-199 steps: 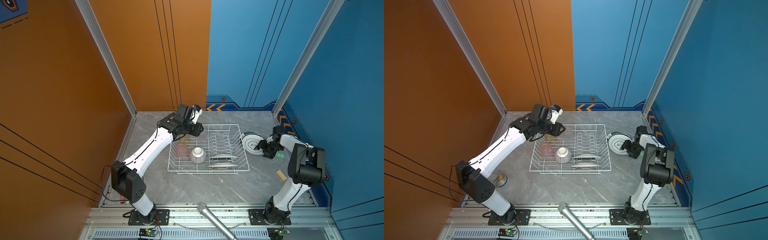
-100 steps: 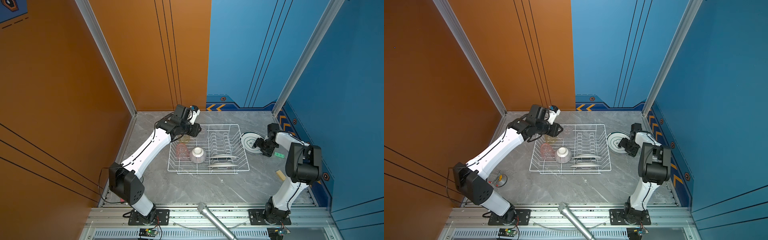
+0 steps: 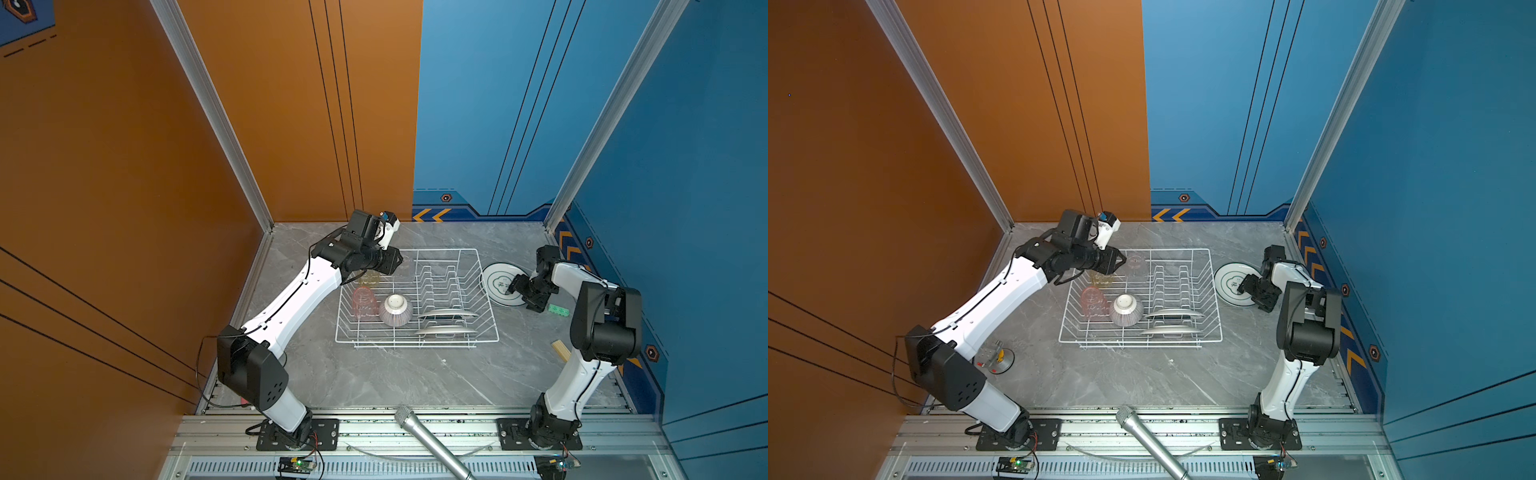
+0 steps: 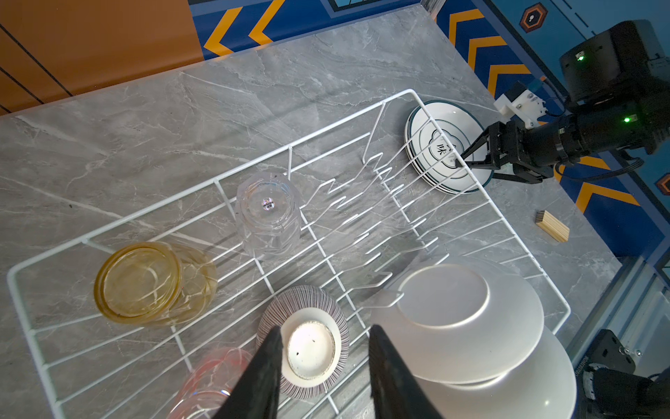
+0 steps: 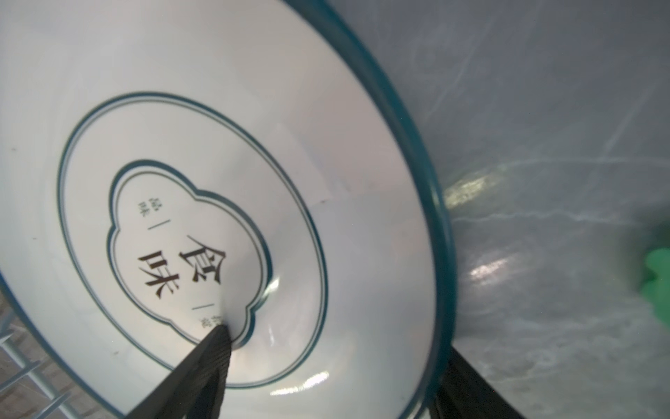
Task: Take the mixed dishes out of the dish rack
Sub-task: 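Open the right gripper and lift it away from the stacked plates, then reach the left gripper into the rack and close on a green-rimmed plate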
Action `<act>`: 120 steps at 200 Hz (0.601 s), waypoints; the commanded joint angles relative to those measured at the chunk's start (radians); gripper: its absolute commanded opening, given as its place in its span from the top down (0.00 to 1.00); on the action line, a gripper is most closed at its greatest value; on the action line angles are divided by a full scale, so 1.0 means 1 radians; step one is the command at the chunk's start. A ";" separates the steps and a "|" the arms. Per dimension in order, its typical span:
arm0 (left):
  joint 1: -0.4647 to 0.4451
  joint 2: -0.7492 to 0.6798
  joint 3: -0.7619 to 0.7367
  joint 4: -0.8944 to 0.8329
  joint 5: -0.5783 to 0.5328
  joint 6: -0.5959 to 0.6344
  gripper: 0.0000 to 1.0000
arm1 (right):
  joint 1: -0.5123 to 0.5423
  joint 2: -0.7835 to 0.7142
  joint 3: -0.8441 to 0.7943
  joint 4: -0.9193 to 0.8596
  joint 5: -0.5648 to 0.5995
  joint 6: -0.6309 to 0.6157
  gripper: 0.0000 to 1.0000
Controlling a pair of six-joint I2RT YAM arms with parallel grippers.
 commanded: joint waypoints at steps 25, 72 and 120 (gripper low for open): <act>-0.093 -0.019 -0.005 -0.031 0.006 0.124 0.58 | -0.061 -0.154 -0.026 -0.023 -0.043 -0.049 0.21; -0.290 0.010 0.033 -0.098 -0.105 0.356 0.55 | -0.020 -0.313 -0.016 -0.051 -0.074 -0.086 0.22; -0.419 0.131 0.157 -0.222 -0.213 0.473 0.54 | 0.075 -0.365 0.027 -0.076 -0.085 -0.098 0.23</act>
